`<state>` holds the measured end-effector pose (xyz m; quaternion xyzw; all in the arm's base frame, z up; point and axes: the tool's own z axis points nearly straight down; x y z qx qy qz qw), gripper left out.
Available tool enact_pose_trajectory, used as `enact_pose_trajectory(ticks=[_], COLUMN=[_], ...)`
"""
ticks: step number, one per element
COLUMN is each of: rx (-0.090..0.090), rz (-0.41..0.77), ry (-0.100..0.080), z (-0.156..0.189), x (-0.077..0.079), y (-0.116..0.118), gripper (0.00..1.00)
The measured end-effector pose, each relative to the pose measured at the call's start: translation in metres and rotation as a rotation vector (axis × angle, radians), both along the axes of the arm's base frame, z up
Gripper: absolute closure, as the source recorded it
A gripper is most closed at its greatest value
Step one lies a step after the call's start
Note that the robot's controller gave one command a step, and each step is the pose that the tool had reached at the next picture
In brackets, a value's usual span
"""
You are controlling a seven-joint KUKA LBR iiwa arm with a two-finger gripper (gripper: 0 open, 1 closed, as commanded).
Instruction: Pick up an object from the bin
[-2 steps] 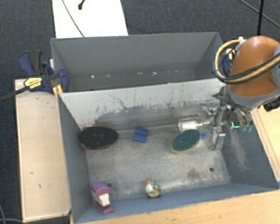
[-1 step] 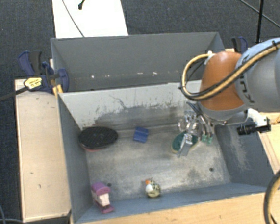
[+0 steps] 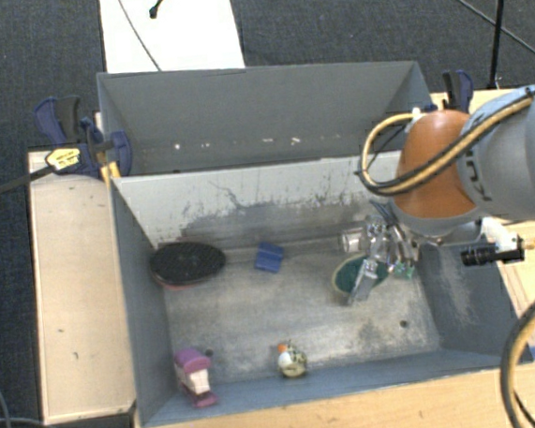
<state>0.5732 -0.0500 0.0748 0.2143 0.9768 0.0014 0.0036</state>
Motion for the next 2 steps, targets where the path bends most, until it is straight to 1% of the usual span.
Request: enact_pose_trajectory(ticks=[1, 2], rx=[-0.001, -0.002], rz=[0.006, 0.024], ry=[0.001, -0.002], z=[0.0, 0.135], x=[0.0, -0.035], y=[0.001, -0.006], gripper=[1.0, 1.0])
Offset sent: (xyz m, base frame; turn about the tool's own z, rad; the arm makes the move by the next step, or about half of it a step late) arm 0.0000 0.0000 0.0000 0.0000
